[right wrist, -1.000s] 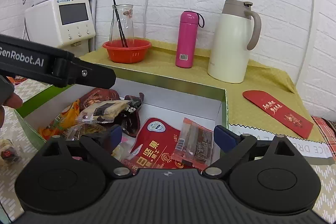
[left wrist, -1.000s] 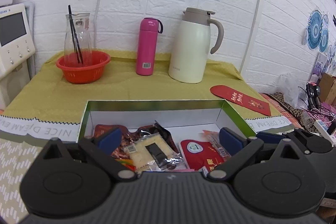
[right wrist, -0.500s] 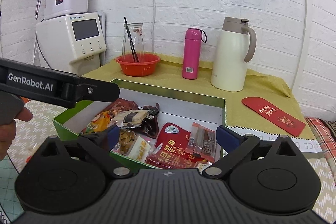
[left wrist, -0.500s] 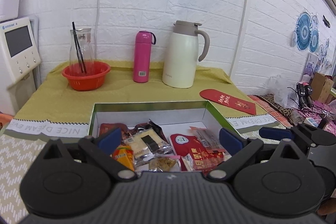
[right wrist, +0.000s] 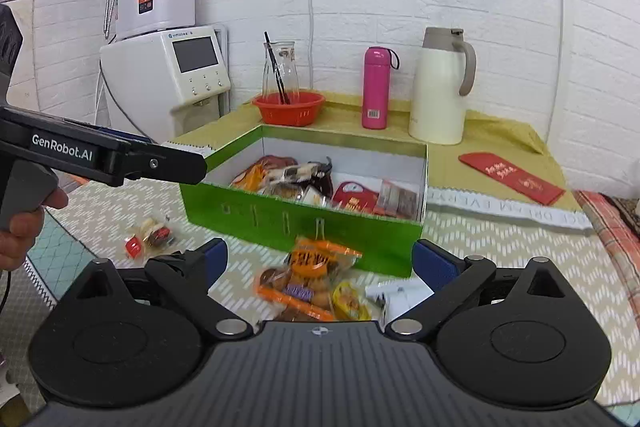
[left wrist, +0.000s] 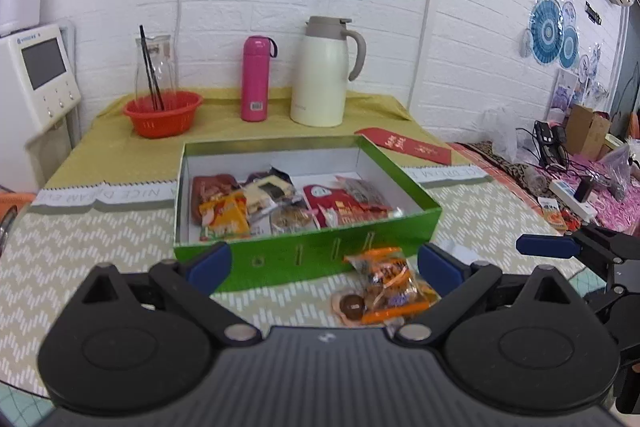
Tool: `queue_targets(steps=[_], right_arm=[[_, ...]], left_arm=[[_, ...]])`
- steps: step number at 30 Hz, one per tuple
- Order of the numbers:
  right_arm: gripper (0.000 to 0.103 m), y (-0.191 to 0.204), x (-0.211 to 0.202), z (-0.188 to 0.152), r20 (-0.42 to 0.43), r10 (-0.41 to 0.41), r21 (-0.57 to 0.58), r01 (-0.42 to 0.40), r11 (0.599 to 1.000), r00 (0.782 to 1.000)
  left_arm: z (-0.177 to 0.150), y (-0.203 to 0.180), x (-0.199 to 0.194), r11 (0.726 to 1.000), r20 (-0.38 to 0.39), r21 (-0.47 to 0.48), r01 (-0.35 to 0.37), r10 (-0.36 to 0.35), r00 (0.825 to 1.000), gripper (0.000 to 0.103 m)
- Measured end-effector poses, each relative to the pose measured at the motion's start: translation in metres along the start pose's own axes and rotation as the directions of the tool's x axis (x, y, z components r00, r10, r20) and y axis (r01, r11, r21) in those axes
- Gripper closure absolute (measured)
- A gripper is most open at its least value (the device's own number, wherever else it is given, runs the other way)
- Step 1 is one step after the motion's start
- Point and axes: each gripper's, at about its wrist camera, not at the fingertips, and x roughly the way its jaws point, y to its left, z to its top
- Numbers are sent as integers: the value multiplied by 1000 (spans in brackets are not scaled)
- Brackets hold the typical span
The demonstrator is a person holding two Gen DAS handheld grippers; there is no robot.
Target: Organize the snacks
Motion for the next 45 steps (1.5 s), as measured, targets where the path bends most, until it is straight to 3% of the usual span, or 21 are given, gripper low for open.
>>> queue_targets(steps=[7,11,17,22,26,29,36,38,40,42,45], right_arm=[[0,11,14,-42,-114,-13,-41,8,999,993],[0,14,26,-40,-107,-18,-93,8,996,994],[0,17,48,-32,-92,1,-129,-13,992,996],[1,29,51,-44,-171,31,-119,-52,992,985],[4,48,34,-54,-176,84,-168,-114,979,981],[6,51,23,-55,-159,87,-157,-112,981,983],[6,32,20,-55,-162,-29,-86,15,996,986],[6,25,22,-56,-170,-29,-46,22,999,985],[6,20,28,-59,-193,-37,-19,34,999,981],[5,18,29,-61,-179,-28,-1,28,1000,983],[5,18,33,-58,-174,-21,14,24,1000,985]], left_arm=[[-55,-4,-2,999,-74,-29,31,-33,997,5],[-74,2,-7,997,-94,-78,22,-29,995,5],[-78,17,-11,993,-107,-116,-15,3,994,5],[-78,25,-9,989,-111,-148,-2,-14,994,5],[-76,21,-2,986,-119,-160,42,-61,991,5],[-75,12,2,984,-118,-150,93,-111,987,5],[-60,-10,25,973,-119,-97,211,-222,968,5],[-57,-14,37,969,-137,-89,230,-241,961,6],[-54,-17,50,972,-161,-81,221,-232,959,10],[-53,-18,61,967,-194,-90,237,-250,949,32],[-57,-19,74,967,-235,-91,239,-254,938,48]])
